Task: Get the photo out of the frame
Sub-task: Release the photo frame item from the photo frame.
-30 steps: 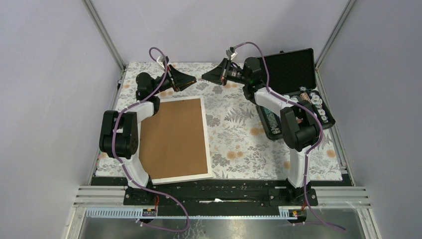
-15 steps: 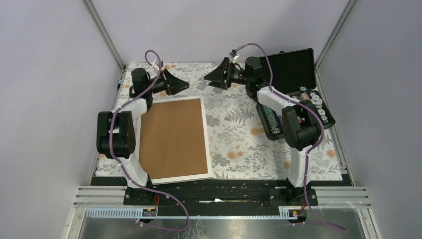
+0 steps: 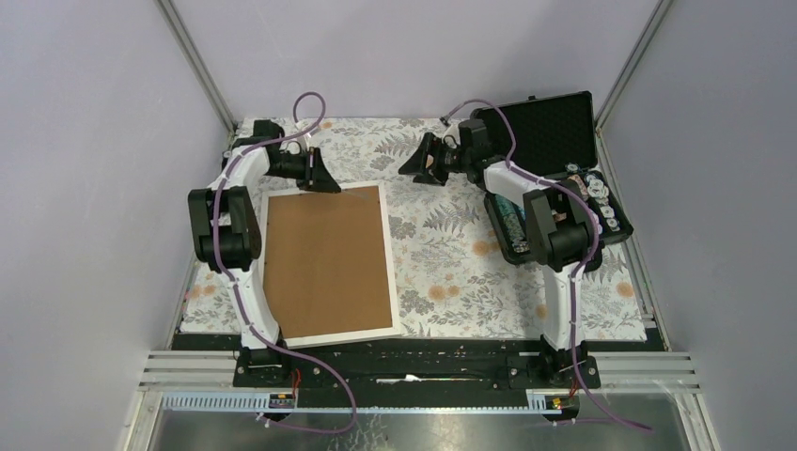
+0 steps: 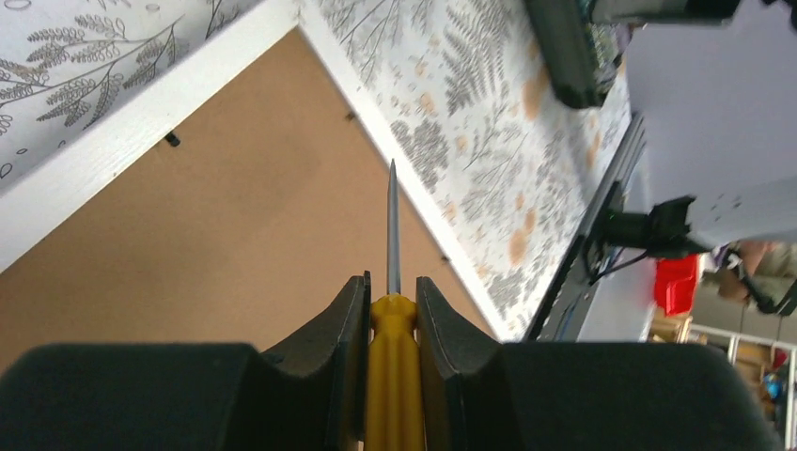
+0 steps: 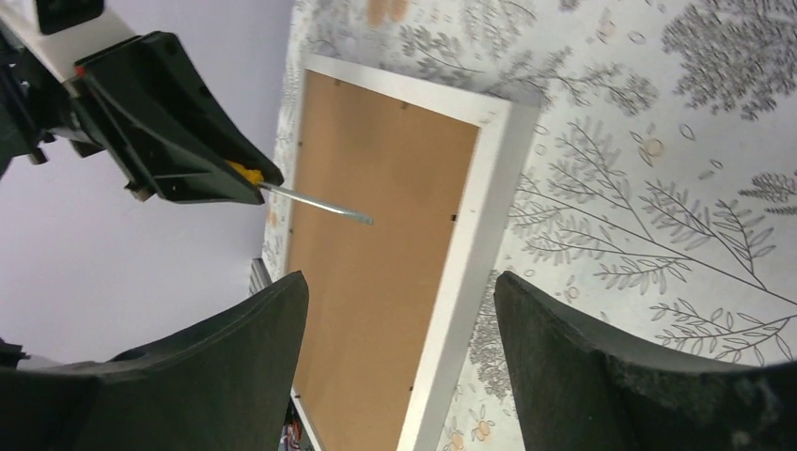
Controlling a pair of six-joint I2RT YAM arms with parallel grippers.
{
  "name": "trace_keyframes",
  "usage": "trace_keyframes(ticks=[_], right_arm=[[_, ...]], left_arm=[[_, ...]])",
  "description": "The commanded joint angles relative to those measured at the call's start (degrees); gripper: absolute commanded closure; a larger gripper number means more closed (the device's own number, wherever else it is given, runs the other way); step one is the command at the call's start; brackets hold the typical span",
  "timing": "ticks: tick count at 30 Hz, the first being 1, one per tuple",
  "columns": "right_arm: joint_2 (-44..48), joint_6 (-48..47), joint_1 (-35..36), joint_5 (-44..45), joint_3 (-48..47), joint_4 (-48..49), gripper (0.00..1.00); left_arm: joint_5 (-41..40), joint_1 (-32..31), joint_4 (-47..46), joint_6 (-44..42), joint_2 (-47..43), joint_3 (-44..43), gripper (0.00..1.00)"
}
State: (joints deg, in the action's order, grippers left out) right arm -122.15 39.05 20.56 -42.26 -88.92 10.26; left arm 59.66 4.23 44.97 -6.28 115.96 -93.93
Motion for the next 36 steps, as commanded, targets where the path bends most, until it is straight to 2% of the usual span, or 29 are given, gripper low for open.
trace_keyframes(ticks=[1,4,7,13,28,36], right_arm=[[-3.4,-1.2,1.8,1.2,-3.2,-1.1,0.23],[-5.1,-1.2,3.3,1.6,-3.5,-0.2,0.28],[-6.9,-1.8,4.6,2.2,-4.2,0.2,0.32],[-10.3,-2.4,6.5,3.2,-6.1,1.3,0.44],[-13.9,-3.5,7.6,5.2,-7.5,1.6,0.56],[-15.2,-4.1,8.0,5.8,-7.2,1.6,0.67]], left_arm=[[0.1,0.1,7.1,-16.4,3.6,-4.2,1.0],[1.9,0.0,7.7,-16.6,7.2,-6.0,1.0],[3.2,0.0,4.5,-11.5,9.3,-5.9,1.0],[4.3,-0.1,-7.5,-1.6,9.1,-1.4,1.0],[6.9,-0.7,-8.3,1.0,12.2,-0.3,1.0],[6.5,-1.7,-10.9,3.3,12.0,1.2,1.0]])
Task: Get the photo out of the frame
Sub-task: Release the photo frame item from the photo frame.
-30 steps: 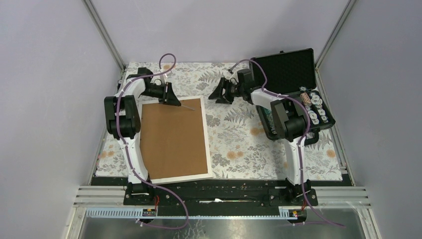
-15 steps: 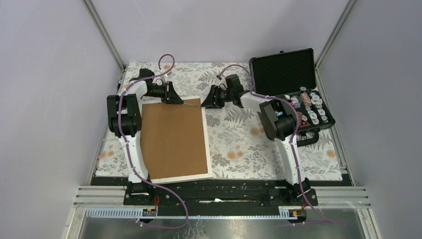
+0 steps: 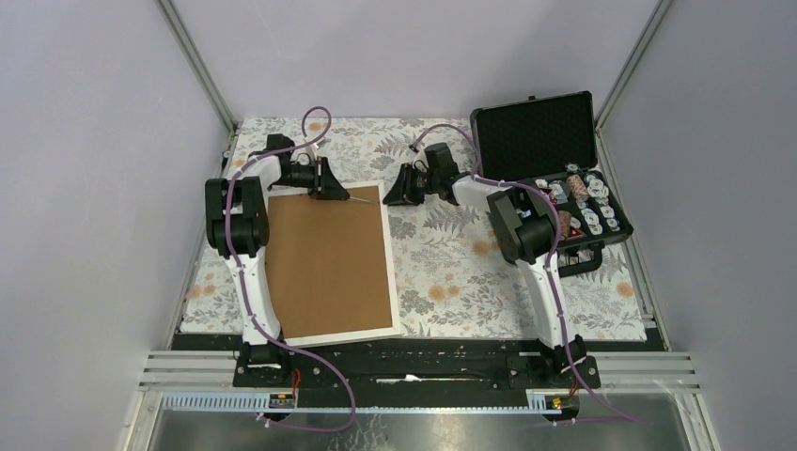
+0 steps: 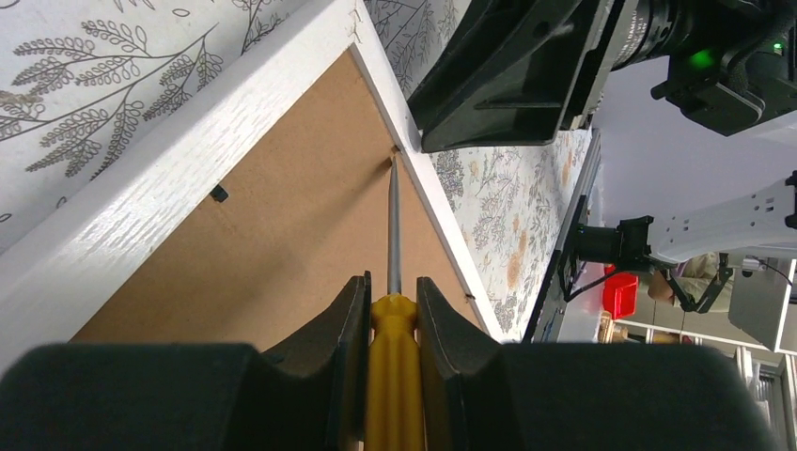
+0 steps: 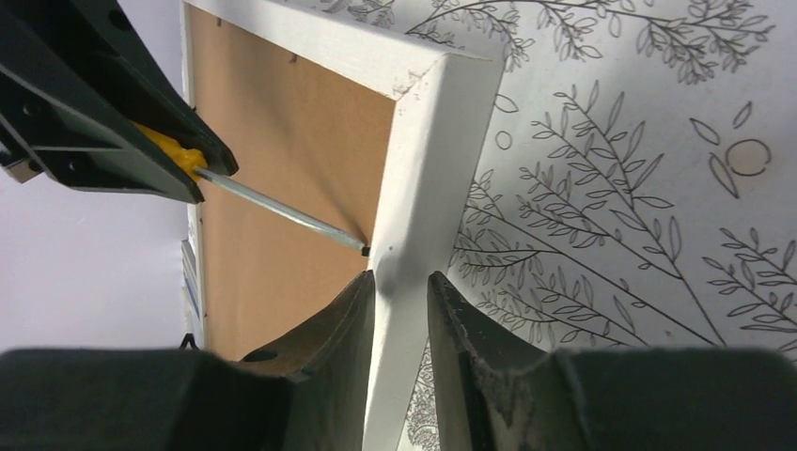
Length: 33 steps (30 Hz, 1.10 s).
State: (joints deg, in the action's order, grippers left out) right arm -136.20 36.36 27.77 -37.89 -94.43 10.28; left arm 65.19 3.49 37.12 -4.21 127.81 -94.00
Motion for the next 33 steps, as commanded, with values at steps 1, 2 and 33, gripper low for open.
trace_keyframes(ticks=[1,2,33], right_arm=[[-1.3,-1.4,0.9,1.5,-1.7,1.6,0.67],[-1.3,-1.5,1.0,1.5,-1.7,1.6,0.67],[-4.3,-2.8,4.9,2.0,-2.7,-0.7,0.88]], left_arm=[[1.0,-1.0,-3.7,2.0,0.1,1.6,1.0],[0.9,-1.1,-4.6,3.0,0.1,1.9,1.0],[-7.5,-11.8,-22.1,23.6,-10.7,9.4,1.0]])
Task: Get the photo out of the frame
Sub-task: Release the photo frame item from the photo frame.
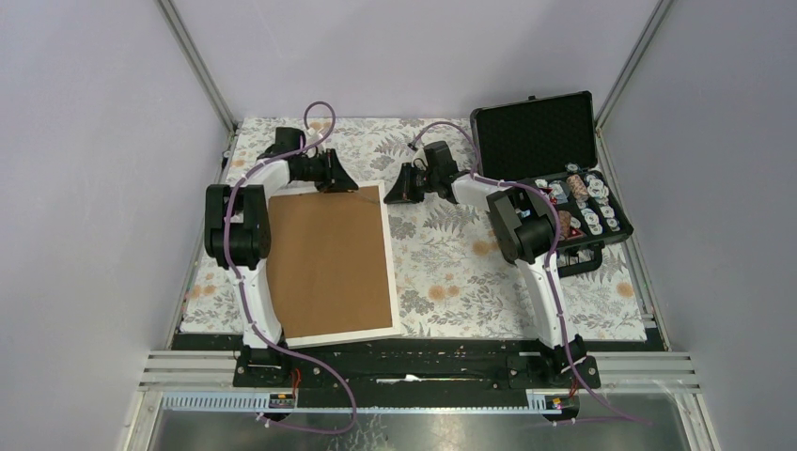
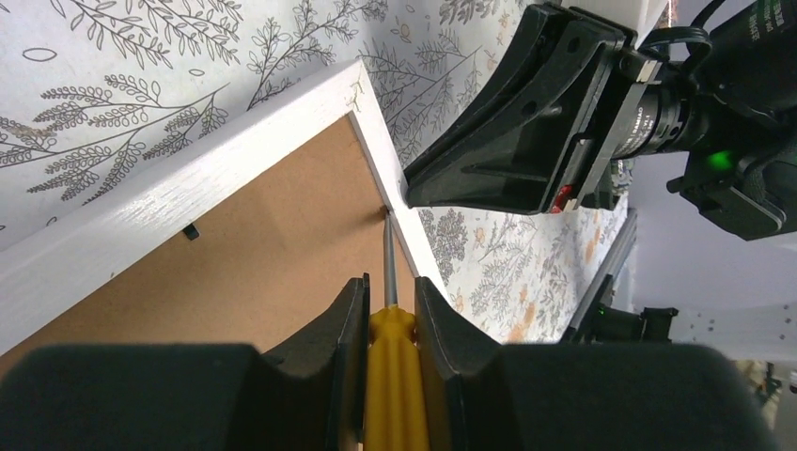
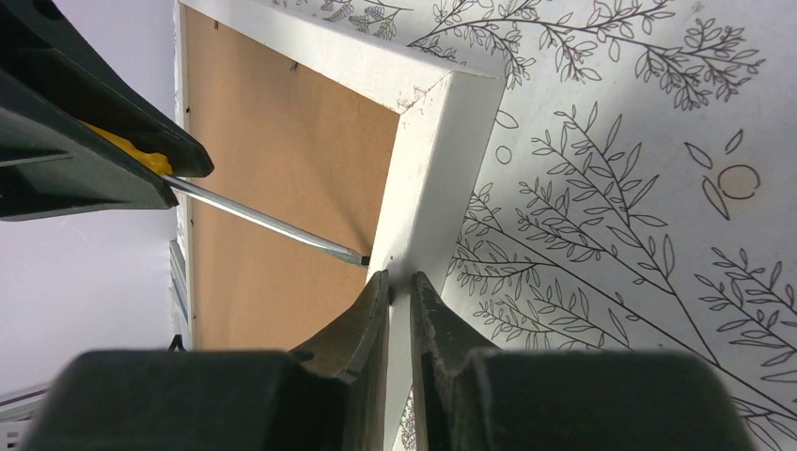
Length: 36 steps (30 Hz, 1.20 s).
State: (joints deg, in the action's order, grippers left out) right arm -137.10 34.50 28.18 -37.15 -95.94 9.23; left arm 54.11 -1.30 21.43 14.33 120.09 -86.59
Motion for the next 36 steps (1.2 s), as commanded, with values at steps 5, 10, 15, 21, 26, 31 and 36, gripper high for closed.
trace_keyframes(ticks=[5,10,15,21,26,31,36], right_arm=[[-3.2,-0.5,4.5,1.7,-1.0,0.3,0.89],[-3.4,-0.4,4.5,2.1,-1.4,0.1,0.89],[-3.5,-0.2,4.5,2.5,-1.7,0.0,0.9],[-3.6,-0.1,4.6,2.4,-1.5,0.0,0.9],[-3.5,-0.1,4.8,2.4,-1.7,0.0,0.91],[-3.5,0.0,4.9,2.5,-1.7,0.1,0.91],[-3.5,0.0,5.0,2.6,-1.6,0.1,0.92]], left_arm=[[3.4,-9.9,-8.3,7.4,-4.4,3.6,1.0],[2.8,-12.5,-13.2,11.6,-7.5,7.7,1.0],[1.6,-15.3,-16.7,14.2,-10.1,10.8,1.0],[-0.1,-17.4,-18.4,14.7,-9.8,10.8,1.0],[-1.2,-19.2,-18.5,14.3,-9.5,9.3,1.0],[-1.7,-21.3,-18.5,13.9,-9.4,8.9,1.0],[-2.1,-22.7,-18.6,13.7,-9.1,8.2,1.0]])
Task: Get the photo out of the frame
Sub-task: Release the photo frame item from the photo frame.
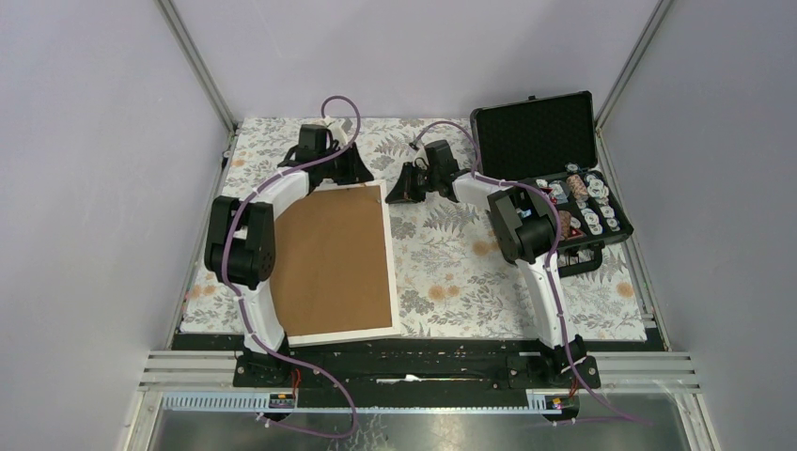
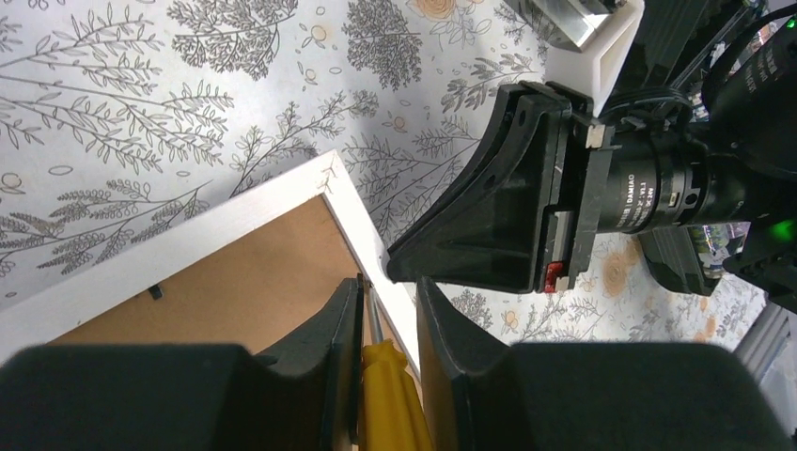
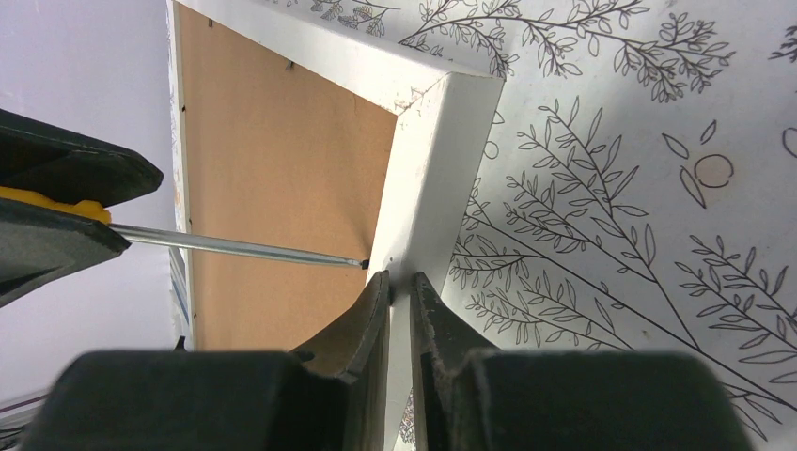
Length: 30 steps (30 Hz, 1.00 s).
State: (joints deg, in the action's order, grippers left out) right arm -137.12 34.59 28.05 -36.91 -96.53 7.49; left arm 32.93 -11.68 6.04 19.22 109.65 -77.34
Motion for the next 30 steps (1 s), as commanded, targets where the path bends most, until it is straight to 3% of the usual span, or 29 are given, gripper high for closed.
trace_keyframes(ticks=[1,13,19,21,26,30], right_arm=[[-3.5,-0.1,5.2,2.4,-1.0,1.8,0.92],[-3.4,-0.2,5.0,2.7,-1.2,1.7,0.92],[-0.9,-2.1,2.9,2.1,-1.2,0.4,0.89],[0.6,-3.5,1.5,1.9,-1.2,-0.3,0.84],[4.9,-6.8,-1.9,0.0,-0.8,-0.4,0.67],[8.7,-10.7,-2.6,-2.0,-0.1,-0.4,0.48]], left_arm=[[19.1,-12.5,-3.2,8.8,1.4,-1.2,1.0],[18.9,-13.9,-3.0,8.5,1.3,-2.2,1.0],[19.2,-7.9,4.0,4.8,-0.3,-6.2,1.0],[20.1,-4.1,8.7,2.6,-1.4,-8.1,1.0],[23.1,2.4,10.5,2.7,-4.8,-8.5,1.0],[22.7,4.7,11.2,4.2,-6.8,-7.6,1.0]])
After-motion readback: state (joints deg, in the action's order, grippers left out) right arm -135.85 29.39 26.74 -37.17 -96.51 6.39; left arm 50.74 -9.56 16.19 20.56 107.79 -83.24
